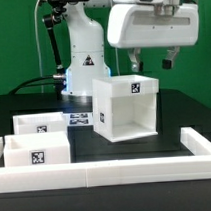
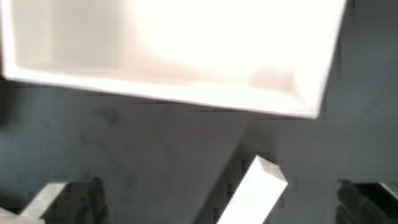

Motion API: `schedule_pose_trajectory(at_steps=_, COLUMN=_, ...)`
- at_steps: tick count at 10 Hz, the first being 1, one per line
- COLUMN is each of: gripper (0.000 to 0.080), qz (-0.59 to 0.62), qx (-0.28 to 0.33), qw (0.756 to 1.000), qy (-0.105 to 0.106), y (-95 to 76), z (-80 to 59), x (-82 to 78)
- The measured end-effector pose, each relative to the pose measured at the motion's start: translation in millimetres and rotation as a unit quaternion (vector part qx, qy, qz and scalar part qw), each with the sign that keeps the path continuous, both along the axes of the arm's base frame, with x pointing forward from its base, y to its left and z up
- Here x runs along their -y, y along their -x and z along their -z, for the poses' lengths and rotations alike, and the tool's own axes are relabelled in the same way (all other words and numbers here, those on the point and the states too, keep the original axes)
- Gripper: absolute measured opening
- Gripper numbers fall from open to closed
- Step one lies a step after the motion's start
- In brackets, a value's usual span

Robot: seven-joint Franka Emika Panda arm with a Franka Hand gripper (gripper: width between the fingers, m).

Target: Assemble drawer

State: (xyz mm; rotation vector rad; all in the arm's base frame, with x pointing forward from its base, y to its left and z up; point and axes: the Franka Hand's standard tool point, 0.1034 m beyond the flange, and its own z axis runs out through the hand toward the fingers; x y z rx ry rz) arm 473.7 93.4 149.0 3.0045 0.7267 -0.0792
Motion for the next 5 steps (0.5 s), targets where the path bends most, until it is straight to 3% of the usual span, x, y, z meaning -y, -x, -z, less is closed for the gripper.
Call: schedule_pose_trajectory(at_steps=5, gripper=0.0650, qz=0.002, qx=-0.001, qw=1.000, qy=0.000, y=4.6, z=4.8, x=0.0)
